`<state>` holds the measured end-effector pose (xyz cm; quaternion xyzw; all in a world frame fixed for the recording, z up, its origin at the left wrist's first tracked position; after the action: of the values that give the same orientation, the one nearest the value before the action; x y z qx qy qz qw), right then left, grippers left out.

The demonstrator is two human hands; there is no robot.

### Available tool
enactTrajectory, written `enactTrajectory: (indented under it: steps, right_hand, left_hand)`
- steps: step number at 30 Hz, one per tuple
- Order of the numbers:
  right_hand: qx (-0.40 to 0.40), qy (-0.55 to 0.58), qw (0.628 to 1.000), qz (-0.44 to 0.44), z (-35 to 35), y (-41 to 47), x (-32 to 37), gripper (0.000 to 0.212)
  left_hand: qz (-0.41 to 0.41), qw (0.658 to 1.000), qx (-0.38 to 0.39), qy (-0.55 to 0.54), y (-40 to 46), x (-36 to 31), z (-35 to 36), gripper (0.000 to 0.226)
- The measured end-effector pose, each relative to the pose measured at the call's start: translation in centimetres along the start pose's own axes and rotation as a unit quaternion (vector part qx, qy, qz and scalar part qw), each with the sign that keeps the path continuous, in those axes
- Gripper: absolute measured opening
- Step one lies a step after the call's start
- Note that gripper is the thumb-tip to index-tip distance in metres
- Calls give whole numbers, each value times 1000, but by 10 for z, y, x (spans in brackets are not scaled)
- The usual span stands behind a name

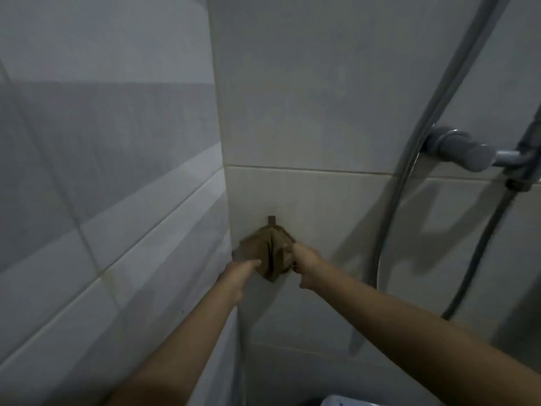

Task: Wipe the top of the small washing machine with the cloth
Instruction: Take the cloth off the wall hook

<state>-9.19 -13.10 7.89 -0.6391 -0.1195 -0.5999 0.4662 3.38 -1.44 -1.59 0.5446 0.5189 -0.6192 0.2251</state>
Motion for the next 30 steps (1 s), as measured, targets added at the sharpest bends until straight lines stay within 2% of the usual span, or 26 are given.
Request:
enactTrajectory:
  steps: [2,4,6,9,13,17,20,22,24,26,28,30]
  right_hand:
    - [1,24,1000,-4,6,-1,-1,55]
    - [-6,29,1000,-4,9,2,-3,58]
    - [-32,-4,999,-26,9,1,-1,56]
    - [-32,-45,994,-96,11,-5,15,36]
    - [-8,-64,985,-162,10,-23,44,11]
    - [26,-66,971,-226,1,-48,73,15]
    - [27,-103,957,-269,-12,-65,88,6]
    - [23,-145,947,-284,-23,-73,93,16]
    - [18,-195,937,-290,-36,-83,94,20]
    - [20,-234,930,-283,-47,-92,90,22]
    - [35,-250,928,-274,-57,-99,86,24]
    - [60,-250,929,-266,-68,-106,82,23]
  left_hand:
    - [8,1000,-10,-21,40,21,-3,88]
    - [5,999,-25,-41,34,19,-1,82]
    - [33,996,-65,-49,-4,-4,0,59]
    - [75,989,-123,-40,-53,-37,1,24]
    - [129,973,-188,-47,-81,-66,-6,28]
    - [149,969,-192,-35,-94,-86,-7,29]
    - [112,981,-151,-44,-101,-89,1,16]
    - [75,989,-116,-46,-116,-87,14,14]
    - [31,996,-67,-50,-134,-82,32,35]
    - [-20,996,20,-81,-152,-75,55,53]
    - [-58,985,101,-131,-172,-71,78,67]
    - [-60,963,152,-212,-187,-71,100,78]
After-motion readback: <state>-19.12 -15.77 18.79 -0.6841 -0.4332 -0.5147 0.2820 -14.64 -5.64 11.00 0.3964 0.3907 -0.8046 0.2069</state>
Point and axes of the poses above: each hand's wrist, its own y-axis towards the middle knuckle, its own z-axis out of the palm, x = y × z, the point moved 4 cm from there along y, towards the middle knuckle, and after that the axes turned 9 degrees about y, right-handed, at the moved point
